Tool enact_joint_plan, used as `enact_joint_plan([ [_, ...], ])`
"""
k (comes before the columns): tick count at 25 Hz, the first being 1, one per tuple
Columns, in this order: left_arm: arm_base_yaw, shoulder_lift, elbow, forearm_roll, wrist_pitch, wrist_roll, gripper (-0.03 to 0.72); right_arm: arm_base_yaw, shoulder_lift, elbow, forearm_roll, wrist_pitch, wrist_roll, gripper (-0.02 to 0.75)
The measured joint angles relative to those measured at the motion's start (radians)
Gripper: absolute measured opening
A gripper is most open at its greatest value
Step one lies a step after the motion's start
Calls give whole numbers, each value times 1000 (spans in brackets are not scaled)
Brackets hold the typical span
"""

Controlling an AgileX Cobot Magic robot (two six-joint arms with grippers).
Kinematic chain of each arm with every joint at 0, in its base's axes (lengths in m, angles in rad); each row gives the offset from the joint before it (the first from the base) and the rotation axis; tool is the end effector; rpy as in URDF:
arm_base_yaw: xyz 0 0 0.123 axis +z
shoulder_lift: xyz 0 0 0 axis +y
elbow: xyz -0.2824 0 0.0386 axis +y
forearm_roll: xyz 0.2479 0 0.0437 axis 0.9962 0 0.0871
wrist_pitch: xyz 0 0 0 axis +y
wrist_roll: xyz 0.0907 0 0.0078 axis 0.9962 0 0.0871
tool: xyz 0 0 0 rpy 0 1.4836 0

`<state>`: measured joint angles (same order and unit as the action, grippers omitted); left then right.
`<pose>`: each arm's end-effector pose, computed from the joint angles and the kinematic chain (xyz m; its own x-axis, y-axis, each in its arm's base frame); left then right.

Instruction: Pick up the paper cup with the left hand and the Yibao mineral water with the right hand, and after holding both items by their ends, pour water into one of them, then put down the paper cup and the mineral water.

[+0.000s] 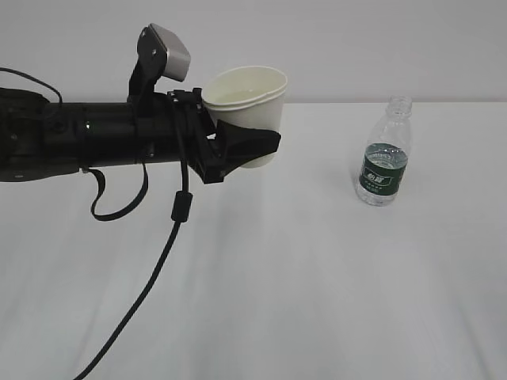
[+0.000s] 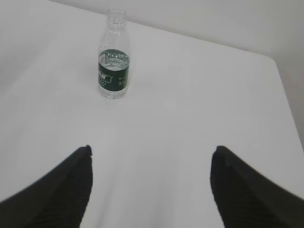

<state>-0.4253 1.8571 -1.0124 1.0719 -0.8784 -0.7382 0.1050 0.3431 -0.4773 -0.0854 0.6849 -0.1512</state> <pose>0.3202 -0.2125 0.2110 -0.0962 0.1453 -0.9847 0.9224 0.3849 -0.0333 0.0683 0.0023 0.2902 -0.4204 -0.2609 -0.8690 -0.1508 0.9645 -0.2166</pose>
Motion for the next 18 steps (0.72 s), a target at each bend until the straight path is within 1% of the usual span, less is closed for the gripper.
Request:
enact_joint_plan([
  [7, 0, 0, 0, 0, 51, 0, 447, 0, 0, 0, 0, 0, 0, 585],
  [14, 0, 0, 0, -43, 132, 0, 447, 0, 0, 0, 0, 2, 0, 585],
  [18, 21, 0, 0, -54, 136, 0, 447, 0, 0, 0, 0, 2, 0, 585],
])
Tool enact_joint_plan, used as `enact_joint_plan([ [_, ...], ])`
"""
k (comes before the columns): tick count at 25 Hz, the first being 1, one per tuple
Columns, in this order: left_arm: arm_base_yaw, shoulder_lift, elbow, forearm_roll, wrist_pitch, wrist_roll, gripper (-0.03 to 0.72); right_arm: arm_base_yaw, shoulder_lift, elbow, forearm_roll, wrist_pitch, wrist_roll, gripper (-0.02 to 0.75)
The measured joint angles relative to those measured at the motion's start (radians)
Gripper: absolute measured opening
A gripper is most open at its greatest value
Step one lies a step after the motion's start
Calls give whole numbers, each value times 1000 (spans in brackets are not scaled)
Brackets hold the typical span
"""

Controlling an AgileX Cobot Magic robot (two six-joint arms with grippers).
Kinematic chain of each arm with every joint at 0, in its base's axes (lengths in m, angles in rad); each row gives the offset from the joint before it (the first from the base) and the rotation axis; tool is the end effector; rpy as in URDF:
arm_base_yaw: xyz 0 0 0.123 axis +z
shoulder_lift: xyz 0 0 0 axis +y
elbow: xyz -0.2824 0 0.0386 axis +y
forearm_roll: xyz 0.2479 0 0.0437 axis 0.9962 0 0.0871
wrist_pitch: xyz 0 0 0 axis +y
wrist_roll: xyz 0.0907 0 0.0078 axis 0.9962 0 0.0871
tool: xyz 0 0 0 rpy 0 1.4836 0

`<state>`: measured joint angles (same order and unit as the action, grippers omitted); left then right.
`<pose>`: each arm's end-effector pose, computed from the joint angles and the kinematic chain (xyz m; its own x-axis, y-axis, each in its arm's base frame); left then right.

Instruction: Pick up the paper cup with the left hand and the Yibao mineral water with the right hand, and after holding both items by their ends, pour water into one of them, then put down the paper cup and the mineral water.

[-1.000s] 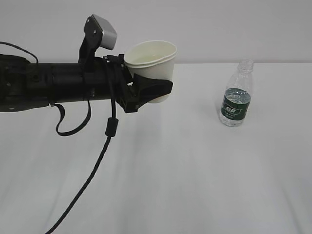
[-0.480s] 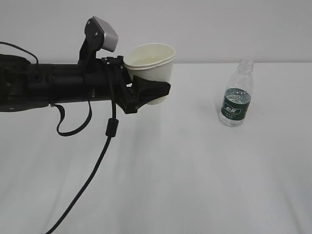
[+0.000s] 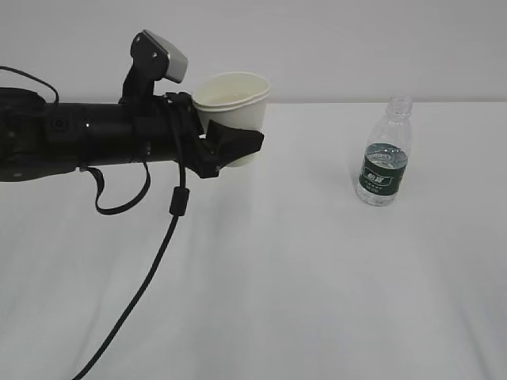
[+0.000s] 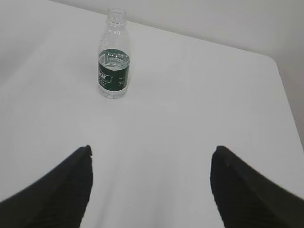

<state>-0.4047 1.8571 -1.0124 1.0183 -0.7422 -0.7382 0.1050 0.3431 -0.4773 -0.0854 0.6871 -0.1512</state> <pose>0.3333 -0.1997 0.2039 -0.1649 0.1913 -0.9676 0.8561 0.5149 -0.0442 0.0682 0.0022 0.2900 -0.4223 -0.2610 -0.8681 -0.1511 0.9645 -0.2164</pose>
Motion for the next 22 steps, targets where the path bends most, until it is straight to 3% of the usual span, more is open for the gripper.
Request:
enact_joint_plan([
  [22, 179, 0, 0, -33, 20, -1, 447, 0, 0, 0, 0, 0, 0, 585],
])
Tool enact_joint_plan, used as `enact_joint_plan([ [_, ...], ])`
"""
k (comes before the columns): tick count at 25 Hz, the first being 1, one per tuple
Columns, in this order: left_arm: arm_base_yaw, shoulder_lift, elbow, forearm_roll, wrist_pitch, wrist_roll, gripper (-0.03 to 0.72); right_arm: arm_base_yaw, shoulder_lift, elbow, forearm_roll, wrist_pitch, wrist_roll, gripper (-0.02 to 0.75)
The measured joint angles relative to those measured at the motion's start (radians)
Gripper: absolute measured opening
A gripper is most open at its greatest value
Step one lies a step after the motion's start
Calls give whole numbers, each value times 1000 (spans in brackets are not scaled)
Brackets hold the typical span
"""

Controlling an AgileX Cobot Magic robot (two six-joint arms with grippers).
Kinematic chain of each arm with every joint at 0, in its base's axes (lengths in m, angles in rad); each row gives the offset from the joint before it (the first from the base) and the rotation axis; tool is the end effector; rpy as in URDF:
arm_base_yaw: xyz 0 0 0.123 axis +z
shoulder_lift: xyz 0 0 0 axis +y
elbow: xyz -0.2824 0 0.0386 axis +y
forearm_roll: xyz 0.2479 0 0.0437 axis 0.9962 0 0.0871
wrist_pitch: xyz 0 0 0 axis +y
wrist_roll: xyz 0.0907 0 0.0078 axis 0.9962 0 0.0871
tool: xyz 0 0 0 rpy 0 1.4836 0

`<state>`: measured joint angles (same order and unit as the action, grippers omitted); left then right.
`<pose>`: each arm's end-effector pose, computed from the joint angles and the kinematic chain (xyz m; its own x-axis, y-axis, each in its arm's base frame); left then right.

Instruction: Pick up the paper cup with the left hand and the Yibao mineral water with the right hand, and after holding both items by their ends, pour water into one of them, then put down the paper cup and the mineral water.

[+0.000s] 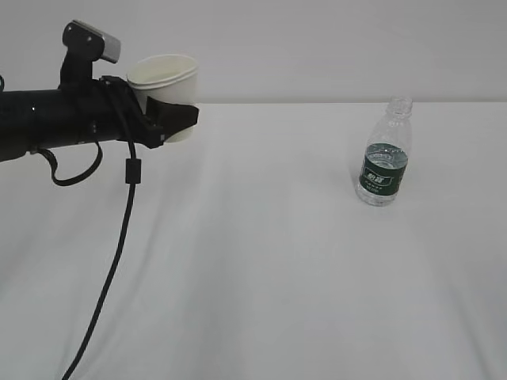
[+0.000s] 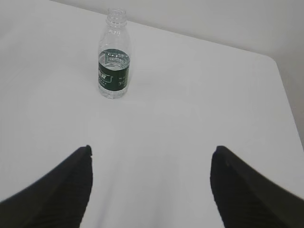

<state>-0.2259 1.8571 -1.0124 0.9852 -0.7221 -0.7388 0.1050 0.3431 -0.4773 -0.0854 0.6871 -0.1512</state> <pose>0.3655 -0.1354 0.2038 -0.2149 0.1419 -0.9663 0.7266 0.6844 -0.0611 0.0682 0.0022 0.2900 -0.4223 -0.2610 -0.8681 -0.1511 0.9645 -0.2164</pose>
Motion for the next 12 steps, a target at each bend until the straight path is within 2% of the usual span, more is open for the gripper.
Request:
enact_joint_plan([
  [12, 48, 32, 0, -20, 6, -2, 447, 0, 0, 0, 0, 0, 0, 585],
])
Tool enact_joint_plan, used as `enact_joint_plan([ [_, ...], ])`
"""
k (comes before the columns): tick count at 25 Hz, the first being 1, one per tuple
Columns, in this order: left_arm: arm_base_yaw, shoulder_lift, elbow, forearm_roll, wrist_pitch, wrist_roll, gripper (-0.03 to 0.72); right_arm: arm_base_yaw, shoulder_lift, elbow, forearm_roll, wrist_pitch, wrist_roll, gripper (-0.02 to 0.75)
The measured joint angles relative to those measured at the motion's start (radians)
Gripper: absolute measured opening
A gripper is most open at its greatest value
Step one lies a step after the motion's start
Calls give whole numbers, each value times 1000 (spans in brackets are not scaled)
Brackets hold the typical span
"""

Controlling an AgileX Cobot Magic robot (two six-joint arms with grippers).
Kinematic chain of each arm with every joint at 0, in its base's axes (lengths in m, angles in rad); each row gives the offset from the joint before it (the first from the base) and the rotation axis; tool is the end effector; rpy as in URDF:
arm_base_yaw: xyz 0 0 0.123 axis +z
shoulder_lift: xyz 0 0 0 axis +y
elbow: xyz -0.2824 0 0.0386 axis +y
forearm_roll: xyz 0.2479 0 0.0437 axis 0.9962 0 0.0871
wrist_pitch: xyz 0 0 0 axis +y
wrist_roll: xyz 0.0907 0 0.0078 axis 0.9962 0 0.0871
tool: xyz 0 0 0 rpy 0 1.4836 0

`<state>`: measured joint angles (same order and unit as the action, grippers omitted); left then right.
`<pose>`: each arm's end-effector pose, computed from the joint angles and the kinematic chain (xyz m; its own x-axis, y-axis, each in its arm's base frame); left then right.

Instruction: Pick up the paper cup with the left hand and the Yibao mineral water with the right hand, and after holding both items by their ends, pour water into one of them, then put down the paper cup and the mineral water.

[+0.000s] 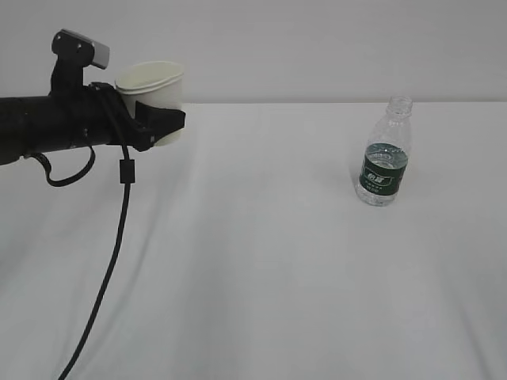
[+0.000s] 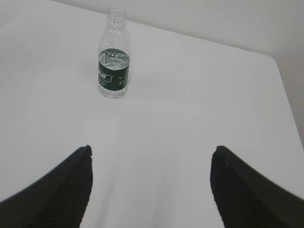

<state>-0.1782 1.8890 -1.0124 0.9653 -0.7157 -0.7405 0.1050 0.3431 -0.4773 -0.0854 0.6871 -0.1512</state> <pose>0.3749 -0.1173 0.1917 -0.2603 0.1221 -0.9578 0.6771 0.7303 -0.0909 0.0682 0.0022 0.2900 -0.4223 -0.2610 -0.8681 -0.1511 0.9645 -0.2164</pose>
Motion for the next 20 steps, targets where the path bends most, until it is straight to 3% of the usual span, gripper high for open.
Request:
enact_joint_plan([
  [12, 47, 65, 0, -33, -6, 0, 447, 0, 0, 0, 0, 0, 0, 585],
  [20, 59, 111, 0, -96, -27, 62, 447, 0, 0, 0, 0, 2, 0, 585],
])
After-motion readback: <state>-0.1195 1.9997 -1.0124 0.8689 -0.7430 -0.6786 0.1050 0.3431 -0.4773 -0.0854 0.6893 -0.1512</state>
